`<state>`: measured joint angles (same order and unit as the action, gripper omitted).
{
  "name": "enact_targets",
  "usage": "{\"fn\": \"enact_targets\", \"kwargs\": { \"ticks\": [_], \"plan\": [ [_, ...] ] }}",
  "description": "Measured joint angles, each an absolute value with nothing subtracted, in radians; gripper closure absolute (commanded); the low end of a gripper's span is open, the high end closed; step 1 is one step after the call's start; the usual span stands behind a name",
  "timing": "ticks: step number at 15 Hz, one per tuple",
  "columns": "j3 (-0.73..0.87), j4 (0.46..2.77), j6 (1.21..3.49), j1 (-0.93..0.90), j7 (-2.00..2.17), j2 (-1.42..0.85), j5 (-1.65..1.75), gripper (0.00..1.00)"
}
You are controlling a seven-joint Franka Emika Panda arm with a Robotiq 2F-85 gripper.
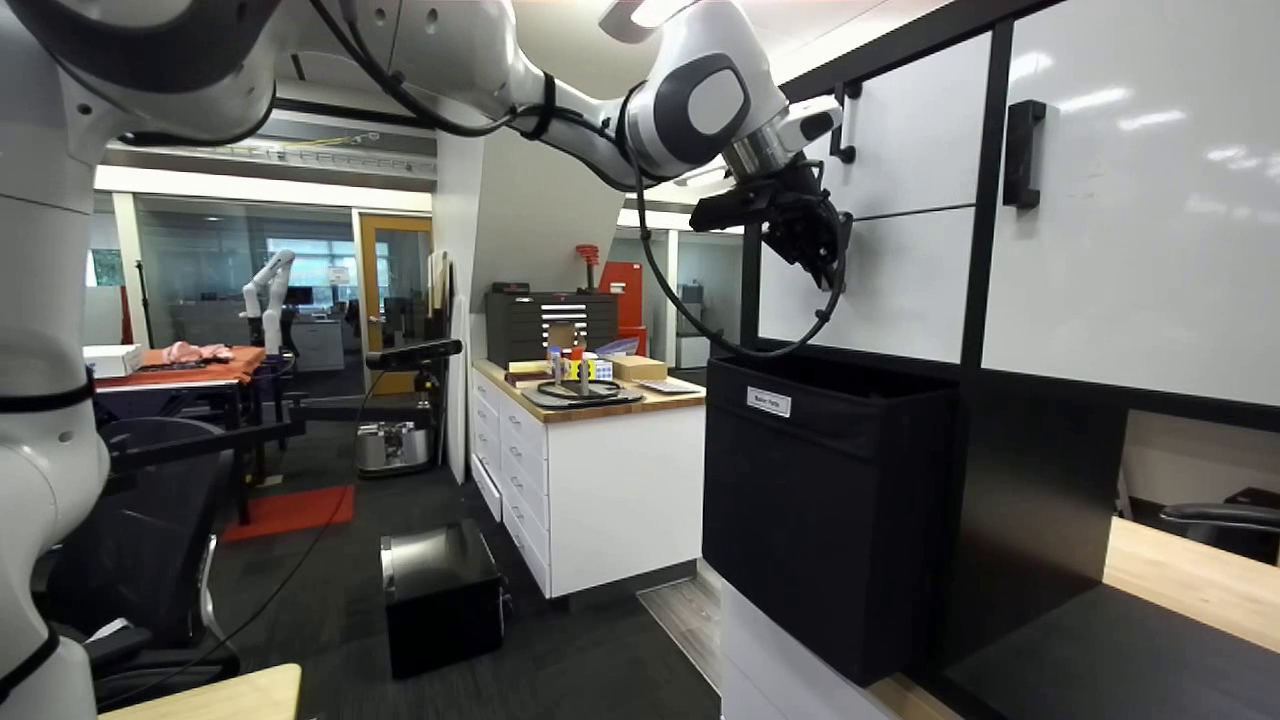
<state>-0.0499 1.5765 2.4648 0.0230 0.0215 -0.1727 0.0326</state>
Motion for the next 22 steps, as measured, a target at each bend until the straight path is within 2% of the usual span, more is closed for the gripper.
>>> {"fn": "enact_targets", "kwargs": {
  "ticks": [1, 2, 4, 11, 12, 22],
  "plan": [
    [-0.05, 1.559, 2.441, 0.023, 0.022, -0.18, 0.031, 0.6],
    [-0.049, 1.543, 2.419, 0.022, 0.022, -0.185, 0.031, 0.6],
    [-0.043, 1.52, 2.358, 0.018, 0.021, -0.196, 0.041, 0.49],
    [0.013, 1.507, 2.075, 0.015, 0.008, -0.17, 0.144, 0.03],
    [0.016, 1.507, 2.037, 0.015, -0.001, -0.157, 0.147, 0.0],
    [0.014, 1.508, 1.731, 0.015, -0.081, -0.067, 0.136, 0.0]
  ]
}}
